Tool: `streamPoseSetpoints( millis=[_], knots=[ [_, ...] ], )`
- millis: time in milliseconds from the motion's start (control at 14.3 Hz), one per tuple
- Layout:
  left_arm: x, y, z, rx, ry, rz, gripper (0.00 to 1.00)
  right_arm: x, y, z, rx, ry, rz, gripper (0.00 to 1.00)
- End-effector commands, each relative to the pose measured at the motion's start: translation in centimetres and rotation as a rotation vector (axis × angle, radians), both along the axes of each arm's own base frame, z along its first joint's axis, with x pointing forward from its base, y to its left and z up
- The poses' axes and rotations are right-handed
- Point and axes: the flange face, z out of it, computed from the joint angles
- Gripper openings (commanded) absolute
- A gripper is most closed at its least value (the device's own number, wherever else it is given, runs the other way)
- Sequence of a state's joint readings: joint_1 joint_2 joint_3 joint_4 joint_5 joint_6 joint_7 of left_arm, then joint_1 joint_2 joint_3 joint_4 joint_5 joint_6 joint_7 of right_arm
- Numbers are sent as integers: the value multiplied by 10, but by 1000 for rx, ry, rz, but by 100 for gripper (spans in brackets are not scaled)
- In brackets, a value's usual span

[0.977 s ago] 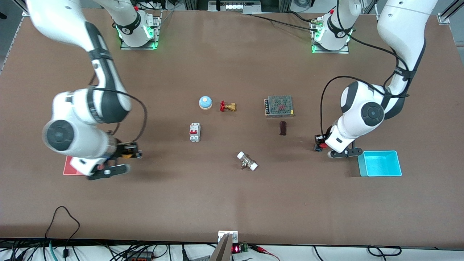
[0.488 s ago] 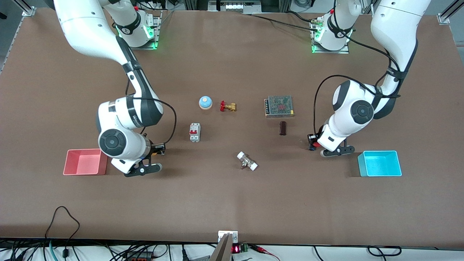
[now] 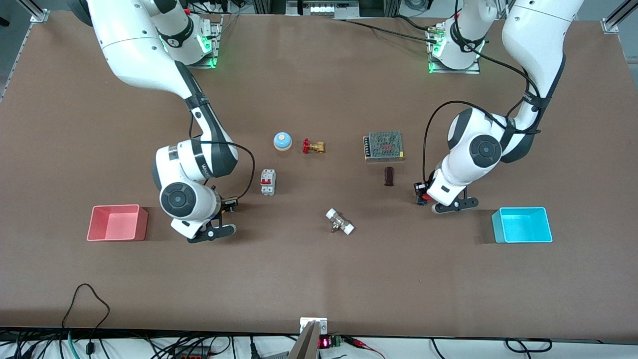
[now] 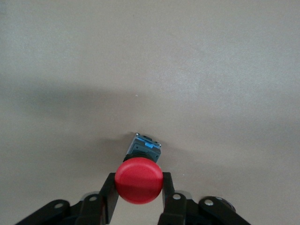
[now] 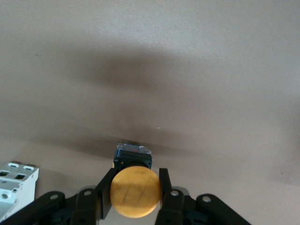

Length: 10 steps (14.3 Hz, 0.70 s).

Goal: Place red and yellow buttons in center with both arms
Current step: 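Lower the red button onto the table and open the left gripper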

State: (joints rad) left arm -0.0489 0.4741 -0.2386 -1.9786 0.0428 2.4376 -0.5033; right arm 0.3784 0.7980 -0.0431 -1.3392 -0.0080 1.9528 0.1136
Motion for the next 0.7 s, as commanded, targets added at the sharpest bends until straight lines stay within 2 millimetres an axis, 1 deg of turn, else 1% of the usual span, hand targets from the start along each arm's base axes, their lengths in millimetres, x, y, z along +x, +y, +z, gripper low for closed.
streamPoseSetpoints(
  millis=[0, 70, 140, 209, 279, 349, 419, 488, 558, 628],
  knots=[
    [9, 6, 21, 12, -34, 8, 82, 0, 7, 1, -19, -20, -4, 55],
    [15, 10, 37, 11, -61, 10, 89, -1, 8, 1, -19, -20, -2, 67],
    [18, 14, 48, 12, -78, 1, 94, -1, 8, 1, -19, -20, -2, 79],
    [22, 26, 66, 22, -87, -2, 96, -1, 8, 1, -19, -20, -2, 84],
    [25, 36, 82, 34, -72, -14, 96, -1, 8, 1, -19, -20, -4, 86],
    [31, 52, 106, 45, -55, -35, 96, -1, 8, 2, -17, -21, -3, 93],
    [35, 66, 125, 55, -33, -56, 97, -1, 9, 5, -14, -23, -3, 100],
    [38, 82, 148, 65, -12, -81, 99, 0, 10, 11, -8, -26, -6, 100],
    [40, 94, 163, 67, -2, -103, 99, 1, 11, 18, -6, -39, -29, 100],
    [40, 105, 182, 71, -9, -125, 100, 4, 8, 32, -4, -57, -59, 100]
  ],
)
